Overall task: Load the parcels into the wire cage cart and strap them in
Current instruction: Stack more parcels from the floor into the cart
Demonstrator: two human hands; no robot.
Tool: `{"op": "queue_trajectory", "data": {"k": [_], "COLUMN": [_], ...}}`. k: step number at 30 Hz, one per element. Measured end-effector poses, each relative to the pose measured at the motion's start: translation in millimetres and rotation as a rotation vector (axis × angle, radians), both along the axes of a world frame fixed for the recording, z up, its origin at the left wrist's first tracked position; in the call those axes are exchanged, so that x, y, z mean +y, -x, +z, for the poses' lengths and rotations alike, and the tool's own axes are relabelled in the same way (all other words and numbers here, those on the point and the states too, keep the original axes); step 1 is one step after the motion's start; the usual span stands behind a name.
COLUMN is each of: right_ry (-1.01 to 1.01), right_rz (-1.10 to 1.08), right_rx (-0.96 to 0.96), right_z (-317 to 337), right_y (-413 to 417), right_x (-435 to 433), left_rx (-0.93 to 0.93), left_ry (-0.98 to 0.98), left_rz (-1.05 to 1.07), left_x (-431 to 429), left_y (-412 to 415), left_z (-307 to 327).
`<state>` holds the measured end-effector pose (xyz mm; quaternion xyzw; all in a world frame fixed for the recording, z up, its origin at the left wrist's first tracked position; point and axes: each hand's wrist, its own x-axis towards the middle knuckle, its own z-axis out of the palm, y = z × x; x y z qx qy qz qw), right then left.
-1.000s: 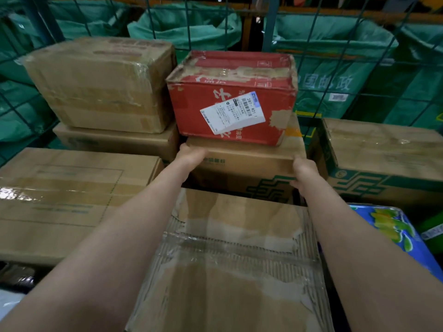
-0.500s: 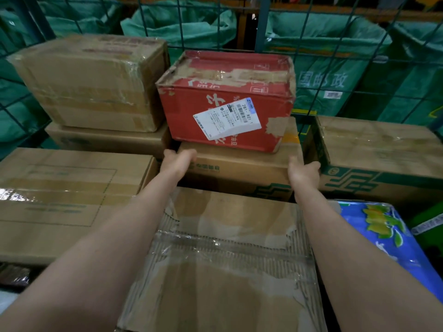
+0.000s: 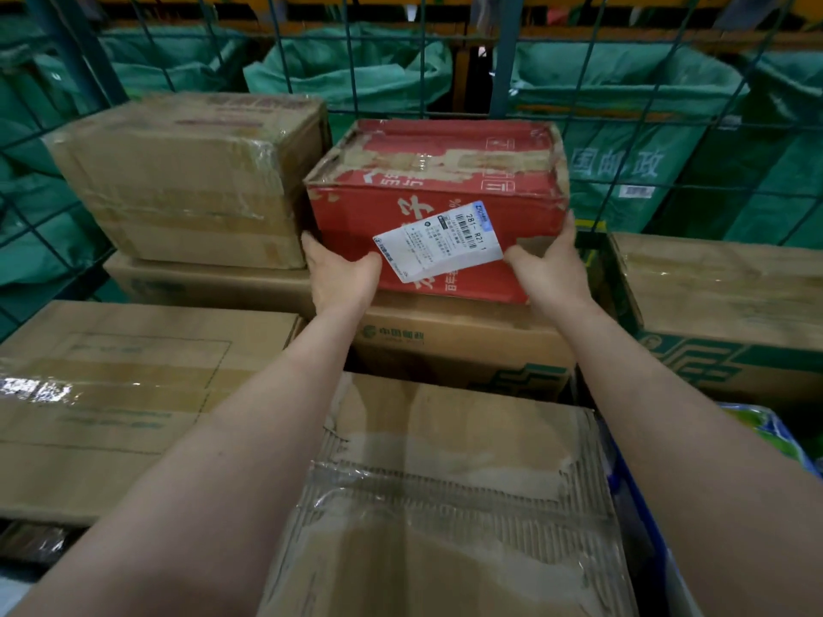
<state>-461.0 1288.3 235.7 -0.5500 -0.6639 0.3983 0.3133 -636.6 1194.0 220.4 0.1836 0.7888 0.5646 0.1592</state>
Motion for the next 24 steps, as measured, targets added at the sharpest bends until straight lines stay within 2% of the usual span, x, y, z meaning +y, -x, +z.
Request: {"op": "queue_trajectory", "data": {"k": [5, 10, 15, 19, 24], "right_ry": [0.016, -0.049, -0.008, 0.080, 0.197], "right_rz": [-0.099, -0.210, -0.125, -0.178, -0.152], "right_rx": [0.126, 0.120, 0.051, 0.032, -0.120], "right_z": [-1, 4, 5, 2, -7], "right_y": [-6, -26, -35, -37, -31], "right_x": [-3, -8, -12, -18, -79], "left_rx": [0.055, 0.094, 0.145, 0.062, 0.037], "left_ry": [0.026, 0.030, 0.122, 0.188, 0.192], "left_rz": [-0.105, -0.160, -0.162, -0.133, -0.149], "left_x": [-1, 0, -6, -16, -45], "left_y": [-4, -22, -25, -31, -45], "left_z": [6, 10, 6, 12, 30]}}
